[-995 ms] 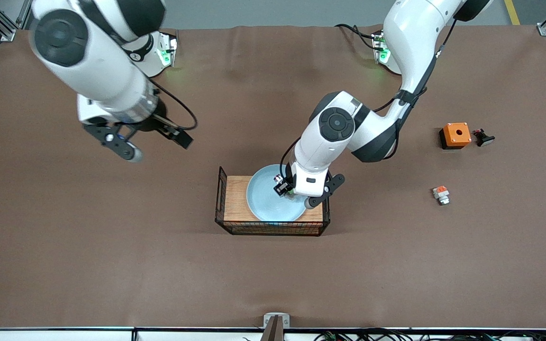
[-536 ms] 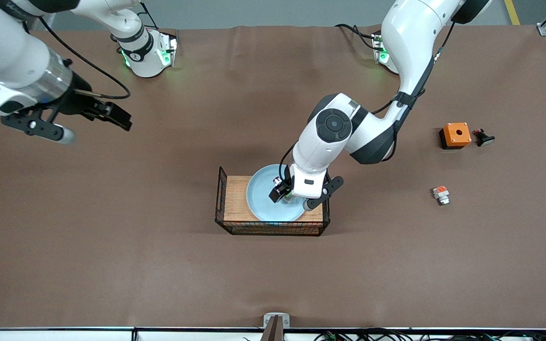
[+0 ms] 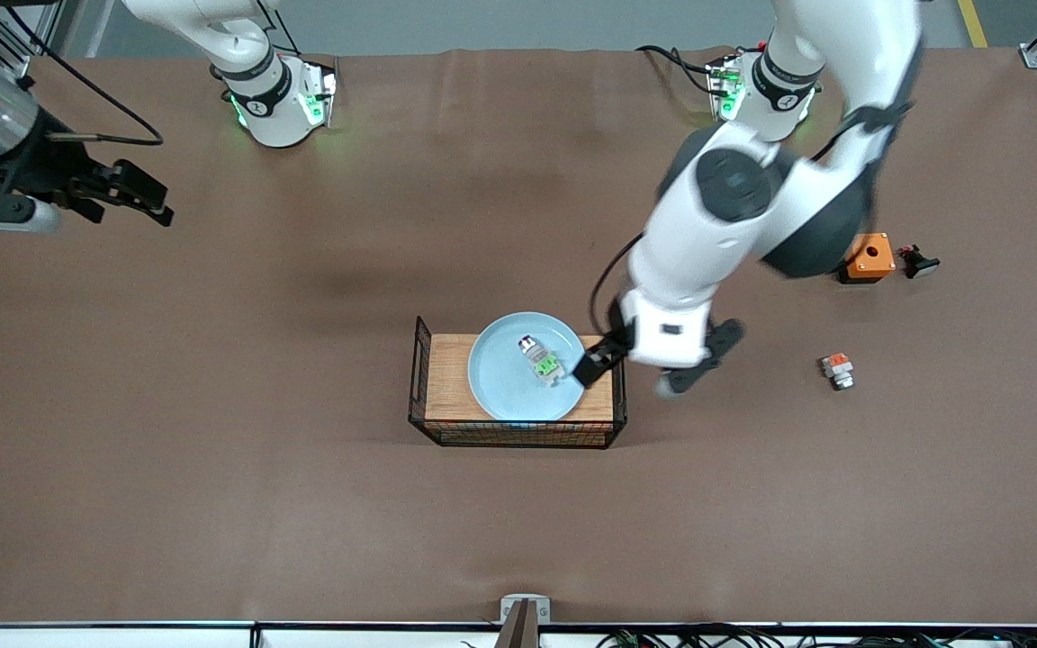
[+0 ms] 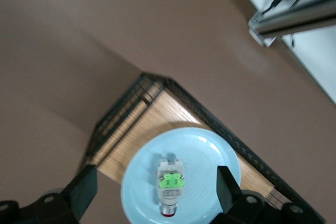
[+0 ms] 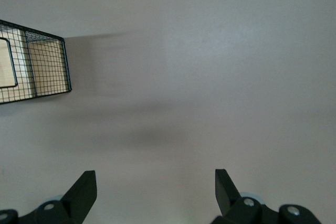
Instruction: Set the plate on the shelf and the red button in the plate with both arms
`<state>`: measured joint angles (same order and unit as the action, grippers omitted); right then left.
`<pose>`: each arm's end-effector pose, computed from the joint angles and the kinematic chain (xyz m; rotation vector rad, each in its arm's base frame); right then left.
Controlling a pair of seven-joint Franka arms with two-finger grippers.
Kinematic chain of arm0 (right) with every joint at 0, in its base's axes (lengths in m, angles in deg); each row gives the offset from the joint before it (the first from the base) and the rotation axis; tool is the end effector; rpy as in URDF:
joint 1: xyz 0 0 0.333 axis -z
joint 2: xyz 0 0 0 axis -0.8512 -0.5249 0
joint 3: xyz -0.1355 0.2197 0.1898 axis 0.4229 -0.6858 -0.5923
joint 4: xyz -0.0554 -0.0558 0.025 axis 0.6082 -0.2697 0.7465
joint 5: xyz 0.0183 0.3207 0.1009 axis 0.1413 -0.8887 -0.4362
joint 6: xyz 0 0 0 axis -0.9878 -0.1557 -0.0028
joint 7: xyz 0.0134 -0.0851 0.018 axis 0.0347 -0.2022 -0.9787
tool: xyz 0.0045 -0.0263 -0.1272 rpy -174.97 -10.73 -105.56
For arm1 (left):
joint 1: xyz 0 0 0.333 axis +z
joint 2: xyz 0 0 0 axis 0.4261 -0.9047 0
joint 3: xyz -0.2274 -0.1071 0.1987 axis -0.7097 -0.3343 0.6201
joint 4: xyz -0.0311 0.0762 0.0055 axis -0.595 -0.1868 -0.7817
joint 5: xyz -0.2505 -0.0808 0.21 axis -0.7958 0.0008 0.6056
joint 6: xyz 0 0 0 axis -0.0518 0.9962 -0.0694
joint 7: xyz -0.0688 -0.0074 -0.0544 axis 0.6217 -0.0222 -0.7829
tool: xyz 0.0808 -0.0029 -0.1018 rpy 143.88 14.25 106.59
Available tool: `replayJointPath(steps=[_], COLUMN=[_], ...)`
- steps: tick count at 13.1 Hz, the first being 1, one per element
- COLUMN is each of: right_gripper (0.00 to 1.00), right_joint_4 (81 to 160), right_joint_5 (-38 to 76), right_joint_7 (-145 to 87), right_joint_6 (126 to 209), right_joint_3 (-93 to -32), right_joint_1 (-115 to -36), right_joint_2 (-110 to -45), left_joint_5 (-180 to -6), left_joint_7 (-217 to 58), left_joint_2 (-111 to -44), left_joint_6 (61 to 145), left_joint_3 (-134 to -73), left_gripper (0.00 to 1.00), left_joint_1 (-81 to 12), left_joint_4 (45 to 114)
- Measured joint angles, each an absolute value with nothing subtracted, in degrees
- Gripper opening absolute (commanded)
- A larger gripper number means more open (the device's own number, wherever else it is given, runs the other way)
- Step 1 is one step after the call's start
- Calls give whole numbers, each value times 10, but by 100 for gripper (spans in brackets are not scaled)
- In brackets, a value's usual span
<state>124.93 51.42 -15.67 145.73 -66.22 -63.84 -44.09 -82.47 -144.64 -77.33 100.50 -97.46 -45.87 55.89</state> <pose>0.4453 0.0383 0.5960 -3.0567 0.1278 0.0129 0.5736 -0.3341 0.5009 2.7347 0.9917 0.1470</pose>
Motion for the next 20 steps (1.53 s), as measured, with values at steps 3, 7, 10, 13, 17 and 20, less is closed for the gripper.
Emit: replayJointPath(steps=[3,7,10,13,17,20], right_gripper=[99,99,100,100,100,100], right_joint_4=[1250,1237,1205,1201,1185,1139], right_joint_5=[514,514,515,516,521,524], right_joint_7=[-202,-224,-224,-224,-224,-224], right_joint_6=[1457,1457,1448,1447,1448,1428], right_joint_3=[-662,-662,-665,-666,-665,-666], right_joint_1=[-602,-581,-581,-581,-576,-576], right_joint_2=[-432,-429,-428,-428,-431,-454], left_joint_5=[-824,-823,-823,-823,-823,-823], left_joint_7=[-1365,-1206,-1124,-1030,-907,-835], left_joint_2=[-676,-621,-611,-593,-541,-491], left_joint_6=[877,764,719,710,712,745], left_joint_3=[-973,-971,-971,-971,-960,-960], left_gripper=[100,100,100,100,100,100], left_joint_1=[-387,-295,-251,-225,-218,-219], left_joint_4=[559,569,579,604,669,731])
